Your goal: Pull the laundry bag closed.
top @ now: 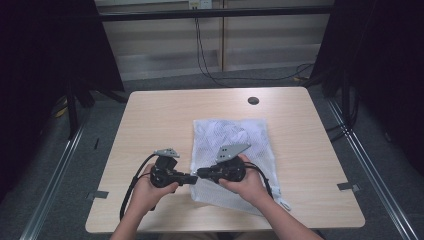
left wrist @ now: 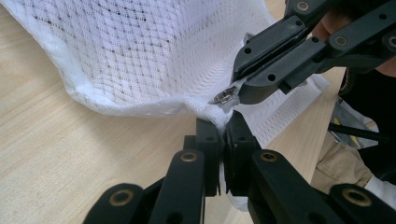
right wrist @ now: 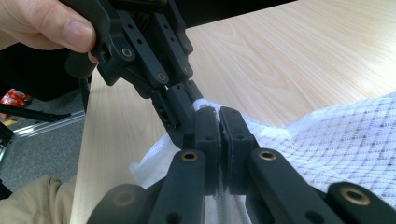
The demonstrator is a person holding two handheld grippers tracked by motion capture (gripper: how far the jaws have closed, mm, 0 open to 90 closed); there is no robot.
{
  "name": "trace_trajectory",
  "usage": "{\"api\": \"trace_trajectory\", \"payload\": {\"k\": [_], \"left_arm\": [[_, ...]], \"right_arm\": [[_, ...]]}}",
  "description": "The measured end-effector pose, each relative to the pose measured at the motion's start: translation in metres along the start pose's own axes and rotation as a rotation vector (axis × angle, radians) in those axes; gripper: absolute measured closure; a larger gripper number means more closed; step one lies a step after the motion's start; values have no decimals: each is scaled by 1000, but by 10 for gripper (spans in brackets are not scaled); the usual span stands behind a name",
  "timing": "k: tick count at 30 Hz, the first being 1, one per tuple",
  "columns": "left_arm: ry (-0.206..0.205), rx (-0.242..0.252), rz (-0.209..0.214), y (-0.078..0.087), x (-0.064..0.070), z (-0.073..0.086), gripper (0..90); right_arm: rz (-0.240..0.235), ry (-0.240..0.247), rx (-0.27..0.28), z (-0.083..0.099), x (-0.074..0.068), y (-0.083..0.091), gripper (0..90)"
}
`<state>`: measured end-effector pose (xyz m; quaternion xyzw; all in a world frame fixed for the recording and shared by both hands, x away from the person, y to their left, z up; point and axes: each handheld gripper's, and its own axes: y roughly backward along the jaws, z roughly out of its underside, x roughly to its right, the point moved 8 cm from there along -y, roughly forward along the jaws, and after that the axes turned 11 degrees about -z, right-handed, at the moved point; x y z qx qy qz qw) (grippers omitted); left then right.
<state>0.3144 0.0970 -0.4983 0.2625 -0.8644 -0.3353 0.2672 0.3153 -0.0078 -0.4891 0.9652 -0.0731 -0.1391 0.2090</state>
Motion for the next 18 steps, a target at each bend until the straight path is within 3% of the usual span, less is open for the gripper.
{"api": "trace_trajectory", "payload": {"k": [6, 18], "left_arm": [[-12, 0, -1, 1, 0, -1, 865], [5, -4, 10, 1, 0, 0, 870]], "right_arm": [[4, -7, 10, -1, 0, 0, 869], [-3, 4, -9, 1, -2, 4, 870]]}}
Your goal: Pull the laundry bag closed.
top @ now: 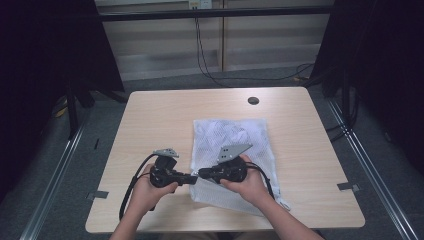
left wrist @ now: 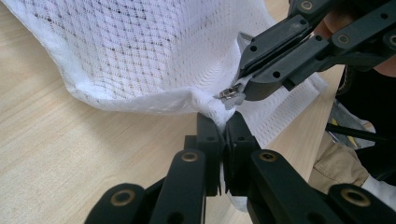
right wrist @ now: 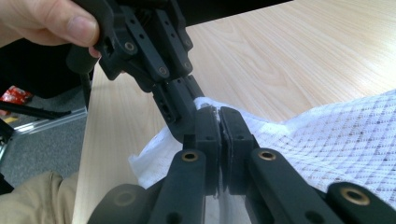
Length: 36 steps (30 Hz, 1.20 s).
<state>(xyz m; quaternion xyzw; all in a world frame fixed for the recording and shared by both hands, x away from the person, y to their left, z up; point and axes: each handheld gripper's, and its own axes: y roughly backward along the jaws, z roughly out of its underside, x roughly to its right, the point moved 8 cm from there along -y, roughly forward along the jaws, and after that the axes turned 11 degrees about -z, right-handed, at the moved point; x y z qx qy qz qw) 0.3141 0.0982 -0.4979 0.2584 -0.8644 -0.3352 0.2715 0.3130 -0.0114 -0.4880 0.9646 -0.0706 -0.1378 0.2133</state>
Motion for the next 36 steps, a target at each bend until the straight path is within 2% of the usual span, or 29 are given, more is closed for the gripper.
{"api": "trace_trajectory", "payload": {"k": [8, 10, 14, 16, 17, 19, 21, 26, 36], "left_arm": [[22, 5, 22, 0, 3, -1, 861], [25, 4, 34, 1, 4, -2, 833], [17, 6, 25, 0, 3, -3, 753], [16, 8, 20, 1, 3, -3, 750], [18, 10, 18, 2, 3, -4, 753], [24, 1, 20, 3, 3, -4, 832], [38, -2, 20, 3, 3, -4, 864], [56, 1, 39, 5, 3, -4, 874], [48, -9, 31, 3, 7, -5, 876]], "right_arm": [[14, 34, -4, 1, 0, 3, 870], [11, 36, 1, 1, 0, 2, 870], [18, 39, -4, 1, 1, 2, 870], [17, 43, -6, 1, 2, 2, 869], [19, 47, -7, 1, 2, 2, 870], [17, 52, -11, 1, 1, 3, 870], [21, 54, -10, 1, 1, 3, 870], [14, 50, 0, 2, -1, 7, 870], [8, 67, -3, 8, -2, 12, 871]]}}
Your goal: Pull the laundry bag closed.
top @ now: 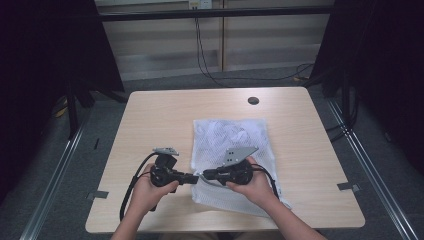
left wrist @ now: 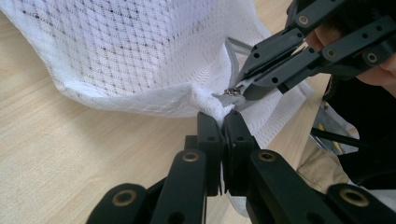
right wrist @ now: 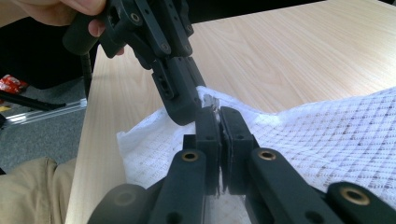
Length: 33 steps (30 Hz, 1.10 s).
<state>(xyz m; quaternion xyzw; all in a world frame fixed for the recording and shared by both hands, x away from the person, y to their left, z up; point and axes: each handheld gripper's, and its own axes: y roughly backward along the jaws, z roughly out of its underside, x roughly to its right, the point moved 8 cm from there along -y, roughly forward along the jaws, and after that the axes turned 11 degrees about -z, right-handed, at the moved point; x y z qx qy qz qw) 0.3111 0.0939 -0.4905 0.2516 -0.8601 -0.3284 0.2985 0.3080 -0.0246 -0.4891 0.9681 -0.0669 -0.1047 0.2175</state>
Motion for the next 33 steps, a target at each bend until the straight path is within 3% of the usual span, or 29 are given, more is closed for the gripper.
{"api": "trace_trajectory", "payload": {"k": [11, 14, 33], "left_arm": [[9, 3, 10, 2, 0, 0, 876], [16, 5, 33, 3, 1, -1, 876], [31, 15, 46, 4, 1, -1, 876]], "right_arm": [[-9, 7, 9, 1, -1, 3, 871], [-10, 10, 12, 1, -1, 4, 871], [-10, 26, 18, 3, -2, 9, 872]]}}
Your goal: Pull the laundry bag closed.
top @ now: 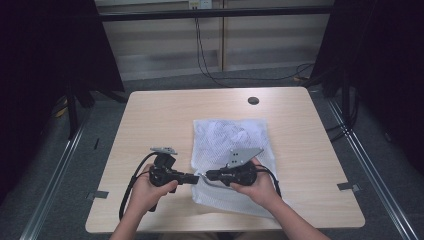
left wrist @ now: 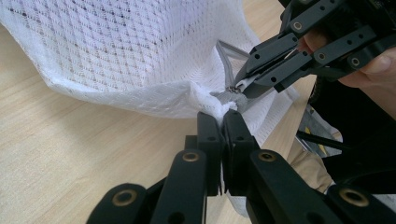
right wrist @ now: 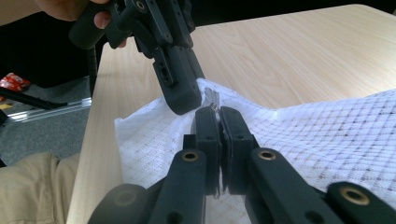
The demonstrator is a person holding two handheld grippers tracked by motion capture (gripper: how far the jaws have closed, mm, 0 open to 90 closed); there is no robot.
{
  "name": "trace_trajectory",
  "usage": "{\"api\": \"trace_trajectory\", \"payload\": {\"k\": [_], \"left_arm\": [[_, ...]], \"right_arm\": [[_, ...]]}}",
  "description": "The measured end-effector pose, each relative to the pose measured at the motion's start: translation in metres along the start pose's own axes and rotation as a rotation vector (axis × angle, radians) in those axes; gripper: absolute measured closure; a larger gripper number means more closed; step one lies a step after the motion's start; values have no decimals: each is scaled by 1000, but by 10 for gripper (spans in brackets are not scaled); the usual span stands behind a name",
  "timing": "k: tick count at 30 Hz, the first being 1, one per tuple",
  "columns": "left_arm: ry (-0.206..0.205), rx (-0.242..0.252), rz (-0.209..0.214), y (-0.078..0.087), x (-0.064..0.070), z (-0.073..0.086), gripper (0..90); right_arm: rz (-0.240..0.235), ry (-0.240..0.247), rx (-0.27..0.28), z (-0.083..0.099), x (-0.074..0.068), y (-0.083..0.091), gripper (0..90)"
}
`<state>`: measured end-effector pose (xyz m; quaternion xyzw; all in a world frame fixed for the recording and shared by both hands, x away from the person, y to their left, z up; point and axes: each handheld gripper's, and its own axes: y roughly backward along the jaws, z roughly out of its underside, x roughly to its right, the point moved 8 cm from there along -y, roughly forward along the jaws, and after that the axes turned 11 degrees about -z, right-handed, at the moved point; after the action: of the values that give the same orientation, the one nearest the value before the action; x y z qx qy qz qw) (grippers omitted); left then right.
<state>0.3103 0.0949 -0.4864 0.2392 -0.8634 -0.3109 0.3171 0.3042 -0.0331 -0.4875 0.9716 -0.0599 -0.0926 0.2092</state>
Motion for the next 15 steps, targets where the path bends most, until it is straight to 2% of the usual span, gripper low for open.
{"api": "trace_trajectory", "payload": {"k": [4, 6, 15], "left_arm": [[1, 2, 8, 1, 0, 0, 876], [-5, -1, -2, 1, -1, 0, 876], [14, 0, 20, 0, 1, 2, 877]], "right_arm": [[12, 7, 4, 1, 0, 2, 872], [14, 4, 9, 1, 0, 1, 872], [3, 6, 7, 2, -1, 3, 872]]}}
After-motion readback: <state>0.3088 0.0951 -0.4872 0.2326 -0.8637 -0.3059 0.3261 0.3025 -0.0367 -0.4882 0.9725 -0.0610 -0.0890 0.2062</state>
